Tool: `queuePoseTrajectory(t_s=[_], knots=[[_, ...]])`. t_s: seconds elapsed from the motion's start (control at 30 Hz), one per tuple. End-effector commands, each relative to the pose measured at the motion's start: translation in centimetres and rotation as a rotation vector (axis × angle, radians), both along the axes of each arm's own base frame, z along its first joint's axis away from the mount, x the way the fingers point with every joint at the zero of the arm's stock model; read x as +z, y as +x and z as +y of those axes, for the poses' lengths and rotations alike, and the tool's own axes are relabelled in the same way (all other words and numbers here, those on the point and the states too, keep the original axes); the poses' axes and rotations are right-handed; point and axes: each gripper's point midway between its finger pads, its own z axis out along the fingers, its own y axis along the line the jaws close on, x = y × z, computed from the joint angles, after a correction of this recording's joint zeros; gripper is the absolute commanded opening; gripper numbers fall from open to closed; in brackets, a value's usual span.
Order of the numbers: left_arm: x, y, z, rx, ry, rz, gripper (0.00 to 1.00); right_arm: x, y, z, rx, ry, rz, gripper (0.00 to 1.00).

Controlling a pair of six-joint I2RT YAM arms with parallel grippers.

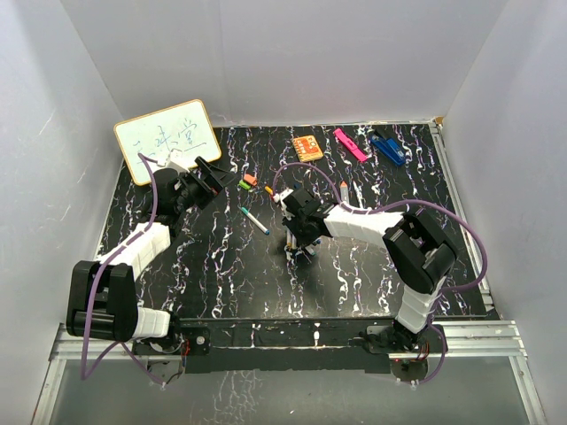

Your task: Open the pen caps

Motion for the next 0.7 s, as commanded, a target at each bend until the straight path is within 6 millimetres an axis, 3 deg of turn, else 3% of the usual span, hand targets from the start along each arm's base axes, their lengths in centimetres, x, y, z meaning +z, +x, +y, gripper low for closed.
queuePoseTrajectory(t_s=[0.0,0.27,0.33,0.67], knots=[[1.9,-0.2,-0.1,-0.015,-0.013,-0.064,0.98,1.4,1.3,0.8,-0.002,0.035,-0.077,0.06],[2.6,-0.3,-1.7,-0.078,-0.127,-0.064,0.94,7.9,2.5,1.9,-0.013,0.166,-0.215,0.0],[1.7,-0.3,-2.2,-0.09,-0.151,-0.042,0.91,9.2,2.7,2.4,-0.01,0.198,-0.232,0.0],[1.3,-0.9,-7.8,-0.22,-0.161,-0.047,0.89,12.3,3.5,4.7,0.002,0.302,-0.245,0.0]])
